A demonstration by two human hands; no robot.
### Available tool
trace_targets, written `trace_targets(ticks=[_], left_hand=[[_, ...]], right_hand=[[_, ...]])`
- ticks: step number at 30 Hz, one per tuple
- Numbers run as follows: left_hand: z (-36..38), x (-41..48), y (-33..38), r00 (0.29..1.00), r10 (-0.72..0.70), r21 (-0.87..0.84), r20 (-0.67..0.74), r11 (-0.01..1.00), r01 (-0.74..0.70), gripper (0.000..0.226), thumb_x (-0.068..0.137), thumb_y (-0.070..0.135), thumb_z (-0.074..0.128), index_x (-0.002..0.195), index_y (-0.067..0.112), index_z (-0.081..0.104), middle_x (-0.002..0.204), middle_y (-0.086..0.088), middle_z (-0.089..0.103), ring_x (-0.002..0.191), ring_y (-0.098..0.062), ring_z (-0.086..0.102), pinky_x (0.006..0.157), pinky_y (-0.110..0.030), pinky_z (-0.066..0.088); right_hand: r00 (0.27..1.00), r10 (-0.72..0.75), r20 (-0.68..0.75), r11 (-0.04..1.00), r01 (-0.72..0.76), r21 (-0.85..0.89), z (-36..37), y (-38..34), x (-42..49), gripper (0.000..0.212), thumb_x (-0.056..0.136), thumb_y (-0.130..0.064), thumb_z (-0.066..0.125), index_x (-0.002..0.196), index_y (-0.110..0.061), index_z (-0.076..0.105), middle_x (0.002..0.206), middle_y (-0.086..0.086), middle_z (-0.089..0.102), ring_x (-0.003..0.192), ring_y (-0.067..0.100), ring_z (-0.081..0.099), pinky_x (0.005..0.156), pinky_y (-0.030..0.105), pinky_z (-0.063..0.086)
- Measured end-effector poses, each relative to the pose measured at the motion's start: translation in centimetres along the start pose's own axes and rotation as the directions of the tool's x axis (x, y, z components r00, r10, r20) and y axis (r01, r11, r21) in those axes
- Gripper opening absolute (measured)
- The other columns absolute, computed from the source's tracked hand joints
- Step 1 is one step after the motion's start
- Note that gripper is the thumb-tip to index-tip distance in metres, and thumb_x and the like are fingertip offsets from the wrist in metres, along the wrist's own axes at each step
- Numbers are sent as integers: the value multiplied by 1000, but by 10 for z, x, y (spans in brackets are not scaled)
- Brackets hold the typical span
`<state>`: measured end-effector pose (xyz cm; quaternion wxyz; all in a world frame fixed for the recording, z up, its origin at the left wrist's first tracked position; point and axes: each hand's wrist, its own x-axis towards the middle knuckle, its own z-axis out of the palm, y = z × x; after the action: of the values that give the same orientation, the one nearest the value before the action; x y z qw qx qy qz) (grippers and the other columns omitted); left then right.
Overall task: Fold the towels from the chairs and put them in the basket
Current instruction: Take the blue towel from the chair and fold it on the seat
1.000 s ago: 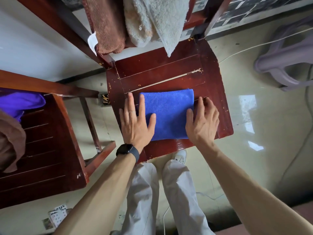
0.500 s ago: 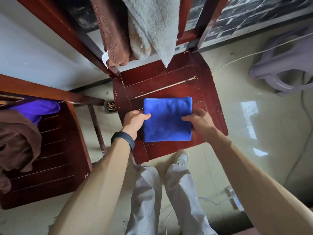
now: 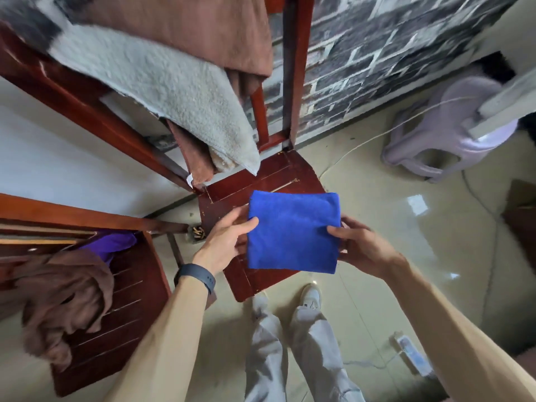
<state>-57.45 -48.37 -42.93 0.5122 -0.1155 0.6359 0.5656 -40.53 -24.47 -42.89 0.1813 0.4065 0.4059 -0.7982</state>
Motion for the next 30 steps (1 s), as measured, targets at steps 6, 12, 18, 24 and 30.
trace_targets(ticks=[6, 12, 18, 24, 30], left_hand=[[61, -83, 84, 988, 57, 67, 145, 996, -67, 29, 94, 22, 67, 122, 30, 65, 120, -2, 70, 102, -19, 67, 75, -37, 55], [127, -150, 141, 948, 62, 201, 313, 971, -130, 29, 93, 25, 67, 120, 35, 63, 120, -4, 71, 100, -26, 70, 82, -47, 57], [210, -178, 165, 888, 29, 320, 458, 927, -195, 31, 93, 22, 67, 121, 35, 63, 116, -3, 72, 93, -22, 70, 76, -40, 54], [320, -171, 166, 828, -78, 493, 556, 832, -253, 29, 91, 25, 69, 120, 28, 64, 104, 1, 72, 83, -19, 66, 71, -34, 50], [464, -161, 153, 759, -193, 590, 622, 753, -291, 28, 93, 26, 67, 121, 23, 66, 113, -3, 73, 90, -19, 67, 62, -28, 50]], right_hand=[[964, -205, -171, 979, 204, -24, 16, -56, -133, 40, 90, -17, 72, 126, -31, 65, 103, 5, 68, 107, 29, 66, 86, 51, 59], [864, -343, -368, 932, 363, -16, 28, -76, -251, 34, 93, -17, 70, 123, -32, 67, 103, 4, 74, 100, 23, 72, 73, 41, 60], [726, -383, -571, 861, 504, 63, 3, -56, -323, 31, 93, -21, 68, 123, -30, 66, 100, 4, 75, 85, 21, 68, 71, 42, 60], [608, -333, -721, 785, 602, 145, -50, -30, -368, 28, 94, -22, 66, 121, -29, 65, 94, -2, 76, 75, 15, 67, 63, 35, 57], [497, -281, -821, 708, 685, 172, -140, -26, -415, 26, 94, -22, 66, 120, -27, 66, 101, -2, 77, 79, 13, 73, 61, 35, 56]])
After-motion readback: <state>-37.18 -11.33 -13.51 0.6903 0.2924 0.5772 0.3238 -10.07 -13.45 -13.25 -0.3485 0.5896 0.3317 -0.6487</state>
